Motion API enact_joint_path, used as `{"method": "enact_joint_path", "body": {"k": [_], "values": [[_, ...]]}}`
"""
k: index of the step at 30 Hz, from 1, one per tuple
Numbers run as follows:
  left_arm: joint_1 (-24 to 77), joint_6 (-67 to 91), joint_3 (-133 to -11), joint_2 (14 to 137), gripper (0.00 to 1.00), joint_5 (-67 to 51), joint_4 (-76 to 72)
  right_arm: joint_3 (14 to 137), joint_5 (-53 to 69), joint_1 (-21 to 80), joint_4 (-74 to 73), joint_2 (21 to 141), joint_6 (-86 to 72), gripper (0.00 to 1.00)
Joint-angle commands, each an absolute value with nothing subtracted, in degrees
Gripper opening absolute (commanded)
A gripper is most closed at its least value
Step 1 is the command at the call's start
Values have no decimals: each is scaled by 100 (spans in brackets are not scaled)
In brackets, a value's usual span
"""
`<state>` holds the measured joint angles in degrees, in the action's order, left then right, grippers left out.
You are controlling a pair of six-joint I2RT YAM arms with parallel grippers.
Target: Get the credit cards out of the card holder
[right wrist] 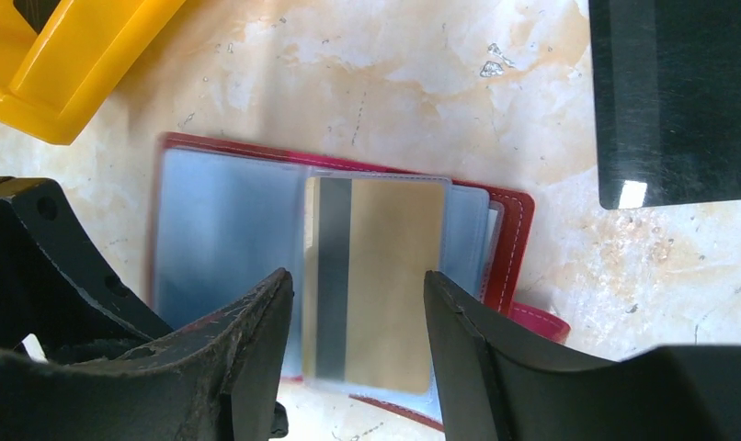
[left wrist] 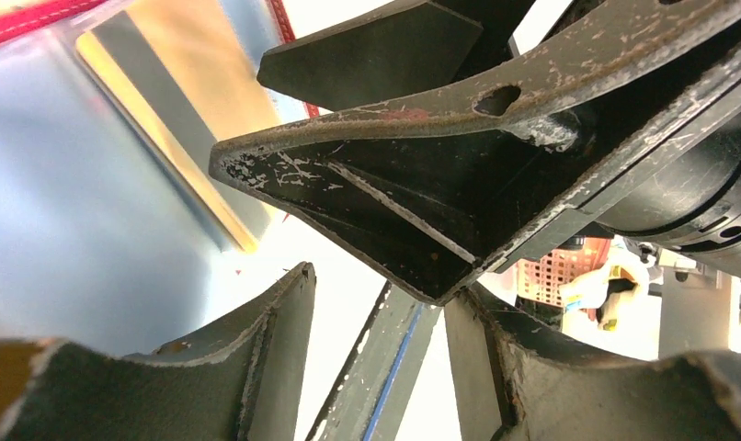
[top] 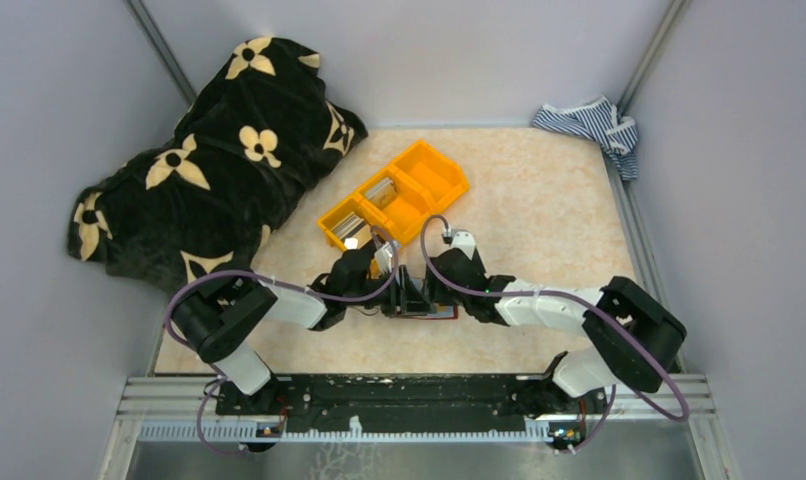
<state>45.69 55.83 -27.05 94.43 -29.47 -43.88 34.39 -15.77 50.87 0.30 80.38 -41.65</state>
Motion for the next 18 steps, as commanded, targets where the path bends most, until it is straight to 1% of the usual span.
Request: {"method": "enact_joint_path", "body": {"k": [1, 3, 6, 7, 11, 14, 16, 17, 18], "values": [[4245, 5579, -2561, 9619, 58, -2356, -4177, 3336, -1353, 5221, -390, 7558, -3920, 53], [4245, 5525, -2572, 9531, 58, -2358, -4119, 3354, -1397, 5224, -419, 7581, -3925, 48], [4245, 5304, -2647, 9300, 58, -2235, -3719, 3376, -1396, 5226, -462, 7613, -3909, 48], [4245, 5227, -2674, 9223, 58, -2155, -3569, 3361, -1395, 5224, -426, 7585, -3906, 48], [4245, 4992, -2720, 9005, 59, -1799, -3139, 3353, -1510, 5224, -460, 7402, -3939, 57], [4232, 4934, -2751, 9020, 59, -1569, -2975, 3379, -1793, 5221, -615, 7262, -3986, 57], [4228, 4958, -2782, 9086, 59, -1518, -3008, 3399, -2004, 5212, -733, 7212, -4014, 52], [4228, 4969, -2797, 9135, 59, -1507, -3033, 3409, -2110, 5205, -802, 7200, -4043, 46], [4223, 4981, -2830, 9201, 59, -1510, -3060, 3418, -2181, 5180, -862, 7191, -4069, 37]]}}
